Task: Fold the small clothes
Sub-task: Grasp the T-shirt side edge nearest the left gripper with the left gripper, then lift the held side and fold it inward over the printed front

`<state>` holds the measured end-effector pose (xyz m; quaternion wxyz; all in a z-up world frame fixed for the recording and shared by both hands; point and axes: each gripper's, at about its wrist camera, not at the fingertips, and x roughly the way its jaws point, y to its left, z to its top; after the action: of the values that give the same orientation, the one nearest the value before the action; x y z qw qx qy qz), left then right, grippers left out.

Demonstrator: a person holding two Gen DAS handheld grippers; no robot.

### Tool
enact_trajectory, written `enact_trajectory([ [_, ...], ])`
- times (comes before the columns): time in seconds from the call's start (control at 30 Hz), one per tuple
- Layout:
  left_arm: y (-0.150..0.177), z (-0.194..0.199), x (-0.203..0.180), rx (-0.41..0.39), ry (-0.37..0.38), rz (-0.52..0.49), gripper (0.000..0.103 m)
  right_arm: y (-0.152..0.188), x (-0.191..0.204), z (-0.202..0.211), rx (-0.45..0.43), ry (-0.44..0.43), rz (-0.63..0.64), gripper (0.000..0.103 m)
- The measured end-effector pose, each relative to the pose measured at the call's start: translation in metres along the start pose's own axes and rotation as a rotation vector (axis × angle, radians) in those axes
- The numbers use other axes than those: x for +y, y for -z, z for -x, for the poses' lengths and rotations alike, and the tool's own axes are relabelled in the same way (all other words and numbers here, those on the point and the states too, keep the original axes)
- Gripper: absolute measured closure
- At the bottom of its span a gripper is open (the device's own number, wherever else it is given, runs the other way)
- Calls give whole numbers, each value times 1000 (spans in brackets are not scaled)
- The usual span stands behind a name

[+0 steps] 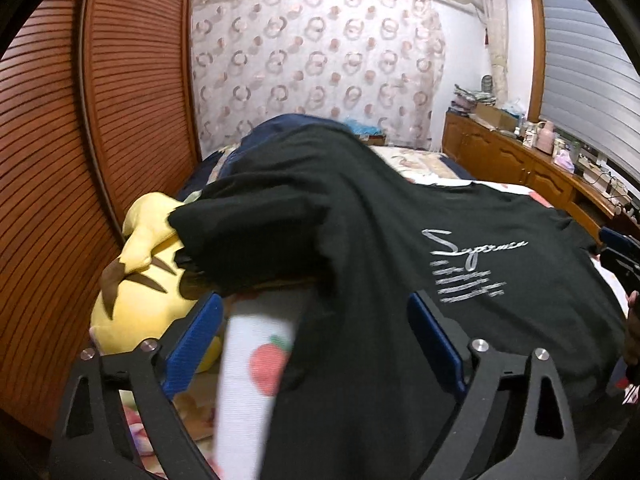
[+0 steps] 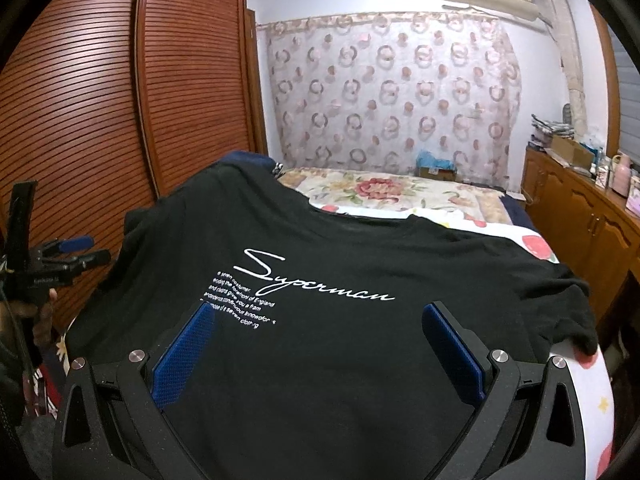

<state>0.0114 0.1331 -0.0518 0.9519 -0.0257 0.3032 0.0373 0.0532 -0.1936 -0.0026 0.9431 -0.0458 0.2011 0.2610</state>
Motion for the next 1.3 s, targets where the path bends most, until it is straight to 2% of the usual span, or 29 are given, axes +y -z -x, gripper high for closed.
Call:
enact_trajectory([
  [0.2,2,-20,32,36,-2,46,30,2,-4,-7,6,-7,27,0],
  [0.37,2,-44,39,78,-26,3,36,2,-4,-13,11,-8,34,0],
  [0.5,1,-55,39,108,-2,-26,48,3,-5,-14,9,-8,24,0],
  [0.63,-4,-59,31,106,17,-52,49,5,3,-13,8,-4,22,0],
  [0.77,-12,-57,22,70,35,-76,49,5,4,-13,9,-1,18,0],
  [1.0,-26,-48,17,-10,43,-86,70,7,3,-12,5,1,12,0],
  [1.17,-35,-37,23,-84,49,-54,71,9,5,-12,9,1,4,0],
  [1.23,-38,-35,21,-102,44,-59,82,9,4,-12,9,1,3,0],
  [1.3,-42,-38,21,-87,33,-70,85,10,5,-12,11,2,3,0],
])
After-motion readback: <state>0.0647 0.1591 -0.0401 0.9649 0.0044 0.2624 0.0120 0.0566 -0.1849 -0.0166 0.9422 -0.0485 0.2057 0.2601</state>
